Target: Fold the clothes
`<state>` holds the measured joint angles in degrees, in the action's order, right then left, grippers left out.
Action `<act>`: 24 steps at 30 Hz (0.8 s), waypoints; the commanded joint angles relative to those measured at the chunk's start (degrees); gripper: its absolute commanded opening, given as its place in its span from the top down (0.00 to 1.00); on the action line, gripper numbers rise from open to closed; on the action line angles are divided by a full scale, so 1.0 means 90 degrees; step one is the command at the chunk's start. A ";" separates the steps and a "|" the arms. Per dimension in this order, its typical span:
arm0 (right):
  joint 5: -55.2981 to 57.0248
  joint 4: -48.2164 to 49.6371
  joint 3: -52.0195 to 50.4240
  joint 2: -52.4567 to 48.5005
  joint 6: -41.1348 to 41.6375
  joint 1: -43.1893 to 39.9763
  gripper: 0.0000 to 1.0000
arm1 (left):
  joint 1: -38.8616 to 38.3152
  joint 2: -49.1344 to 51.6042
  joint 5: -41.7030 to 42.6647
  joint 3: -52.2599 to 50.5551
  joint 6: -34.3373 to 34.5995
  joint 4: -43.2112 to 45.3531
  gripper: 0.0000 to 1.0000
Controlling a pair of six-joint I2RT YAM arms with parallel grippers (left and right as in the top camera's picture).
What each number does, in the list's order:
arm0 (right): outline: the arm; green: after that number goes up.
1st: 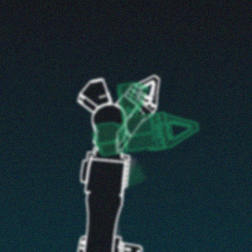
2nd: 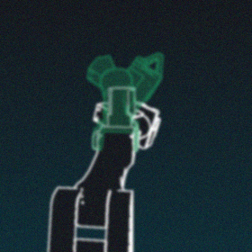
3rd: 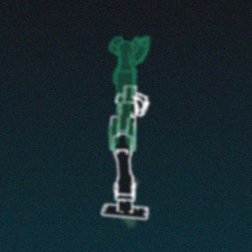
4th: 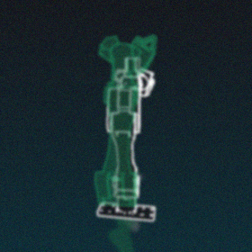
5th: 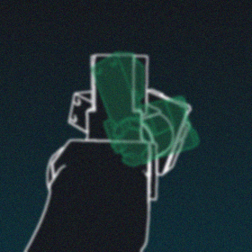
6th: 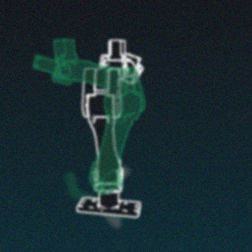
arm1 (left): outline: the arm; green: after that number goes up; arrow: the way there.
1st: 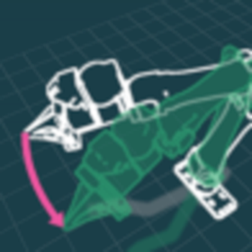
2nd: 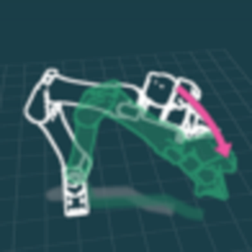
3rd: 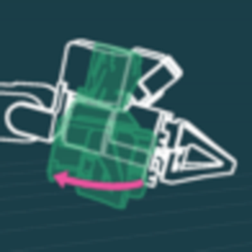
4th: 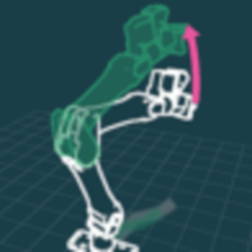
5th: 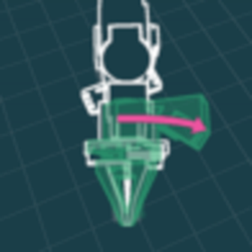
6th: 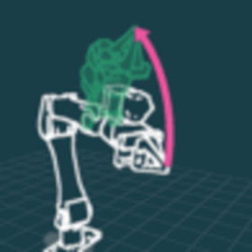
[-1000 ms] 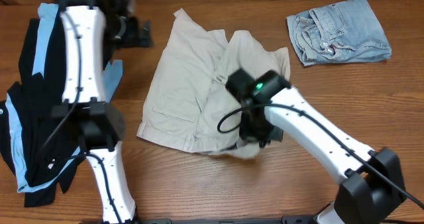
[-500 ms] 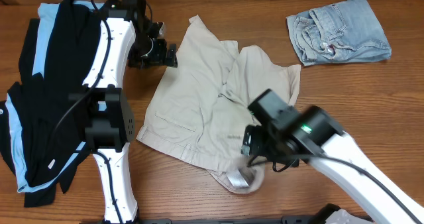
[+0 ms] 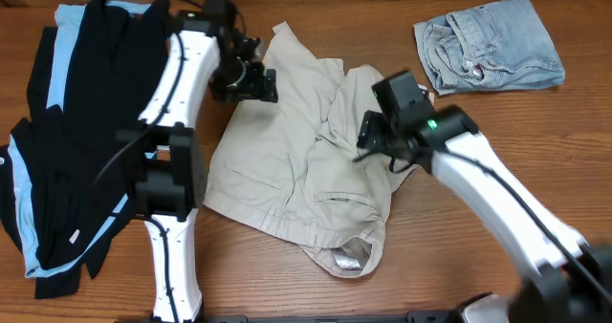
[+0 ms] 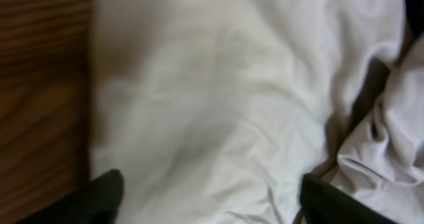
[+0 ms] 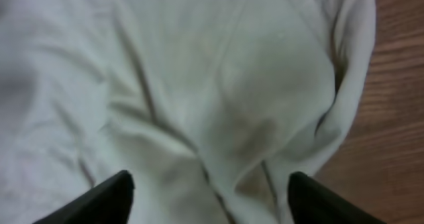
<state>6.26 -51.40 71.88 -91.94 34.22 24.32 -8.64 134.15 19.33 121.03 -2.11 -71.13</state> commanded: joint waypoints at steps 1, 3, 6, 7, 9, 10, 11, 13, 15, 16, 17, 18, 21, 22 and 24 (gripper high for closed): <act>-0.0185 0.0333 0.0056 -0.0495 -0.0505 -0.0146 0.34 | -0.0204 -0.0138 0.0027 -0.0063 -0.0046 0.0114 0.25; -0.0182 0.0593 0.0056 -0.0780 -0.0520 -0.0143 0.39 | -0.0291 -0.0117 -0.0214 -0.0063 0.0131 0.0243 0.31; -0.0219 0.0865 0.0056 -0.1105 -0.0522 -0.0131 0.43 | -0.0376 -0.0039 -0.0471 -0.0066 0.0291 0.0403 0.36; -0.0236 0.0928 0.0056 -0.1173 -0.0522 -0.0124 0.44 | -0.0391 -0.0029 -0.0529 -0.0073 0.0345 0.0452 0.38; -0.0231 0.1032 0.0056 -0.1297 -0.0525 -0.0119 0.47 | -0.0401 0.0017 -0.0549 -0.0102 0.0432 0.0580 0.46; -0.0231 0.1071 0.0056 -0.1309 -0.0522 -0.0121 0.48 | -0.0401 0.0061 -0.0549 -0.0104 0.0478 0.0624 0.52; -0.0226 0.1112 0.0056 -0.1321 -0.0525 -0.0121 0.51 | -0.0401 0.0100 -0.0554 -0.0107 0.0512 0.0670 0.58; -0.0228 0.1200 0.0056 -0.1324 -0.0525 -0.0121 0.52 | -0.0401 0.0194 -0.0675 -0.0109 0.0573 0.0729 0.65; -0.0231 0.1253 0.0056 -0.1324 -0.0522 -0.0121 0.52 | -0.0401 0.0381 -0.1035 -0.0109 0.0799 0.0772 0.69; -0.0231 0.1256 0.0056 -0.1326 -0.0522 -0.0121 0.53 | -0.0401 0.0457 -0.1110 -0.0109 0.0872 0.0777 0.72; -0.0231 0.1253 0.0056 -0.1328 -0.0522 -0.0121 0.55 | -0.0401 0.0585 -0.1149 -0.0109 0.0933 0.0794 0.75; -0.0228 0.1248 0.0056 -0.1331 -0.0522 -0.0121 0.57 | -0.0401 0.0690 -0.1149 -0.0109 0.0954 0.0806 0.79; -0.0228 0.1161 0.0056 -0.1331 -0.0522 -0.0121 0.78 | -0.0401 0.0976 -0.1115 -0.0109 0.1086 0.0818 0.87; -0.0228 0.1124 0.0056 -0.1331 -0.0522 -0.0121 0.83 | -0.0401 0.1049 -0.1098 -0.0109 0.1115 0.0814 0.89; -0.0209 0.1015 0.0056 -0.1331 -0.0520 -0.0121 0.95 | -0.0406 0.1192 -0.1020 -0.0109 0.1120 0.0818 0.94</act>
<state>4.25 -41.76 71.88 -103.81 29.45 22.98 -12.16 141.60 10.57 120.79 6.59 -63.61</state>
